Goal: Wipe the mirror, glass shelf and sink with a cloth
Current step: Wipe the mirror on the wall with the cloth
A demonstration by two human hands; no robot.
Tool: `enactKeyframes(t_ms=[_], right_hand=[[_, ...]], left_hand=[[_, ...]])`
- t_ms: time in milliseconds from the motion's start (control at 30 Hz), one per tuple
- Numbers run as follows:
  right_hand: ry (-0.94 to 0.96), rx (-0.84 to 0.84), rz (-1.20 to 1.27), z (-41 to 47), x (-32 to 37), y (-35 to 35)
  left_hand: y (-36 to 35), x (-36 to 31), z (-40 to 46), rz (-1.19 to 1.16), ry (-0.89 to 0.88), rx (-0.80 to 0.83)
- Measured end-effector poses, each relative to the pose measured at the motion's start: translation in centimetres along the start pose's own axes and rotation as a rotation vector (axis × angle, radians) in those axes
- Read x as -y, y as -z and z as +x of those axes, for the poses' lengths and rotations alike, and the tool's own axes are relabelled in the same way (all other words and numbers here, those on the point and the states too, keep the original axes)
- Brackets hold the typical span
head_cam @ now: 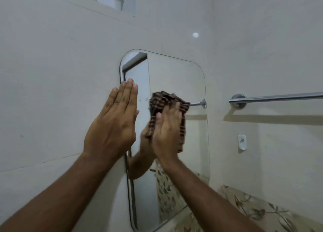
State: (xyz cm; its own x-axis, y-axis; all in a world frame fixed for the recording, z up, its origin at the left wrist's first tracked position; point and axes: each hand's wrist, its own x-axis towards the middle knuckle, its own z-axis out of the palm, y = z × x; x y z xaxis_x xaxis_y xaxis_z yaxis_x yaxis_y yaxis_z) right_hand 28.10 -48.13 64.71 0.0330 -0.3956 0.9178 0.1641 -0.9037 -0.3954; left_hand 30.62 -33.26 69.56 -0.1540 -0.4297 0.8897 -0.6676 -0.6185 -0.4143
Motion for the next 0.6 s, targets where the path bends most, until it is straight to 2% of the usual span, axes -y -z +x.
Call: enactKeyframes(t_ms=[100, 267, 333, 433, 600], right_hand=[[0.313, 0.141, -0.008, -3.1, 2.9, -0.1], [0.548, 0.202, -0.107, -6.3, -1.0, 1.2], [0.562, 0.183, -0.156, -6.0, -4.3, 1.7], [0.388, 0.122, -0.188, -4.3, -8.2, 2.2], [-0.157, -0.076, -0.103, -1.1, -12.4, 2.2]], left_hand=[[0.2, -0.1, 0.1, -0.024, 0.010, -0.002], [0.4, 0.1, 0.0, 0.020, 0.006, 0.010], [0.2, 0.1, 0.1, 0.053, 0.002, 0.024], [-0.1, 0.1, -0.3, 0.107, -0.026, 0.041], [-0.1, 0.1, -0.3, 0.122, -0.023, 0.044]])
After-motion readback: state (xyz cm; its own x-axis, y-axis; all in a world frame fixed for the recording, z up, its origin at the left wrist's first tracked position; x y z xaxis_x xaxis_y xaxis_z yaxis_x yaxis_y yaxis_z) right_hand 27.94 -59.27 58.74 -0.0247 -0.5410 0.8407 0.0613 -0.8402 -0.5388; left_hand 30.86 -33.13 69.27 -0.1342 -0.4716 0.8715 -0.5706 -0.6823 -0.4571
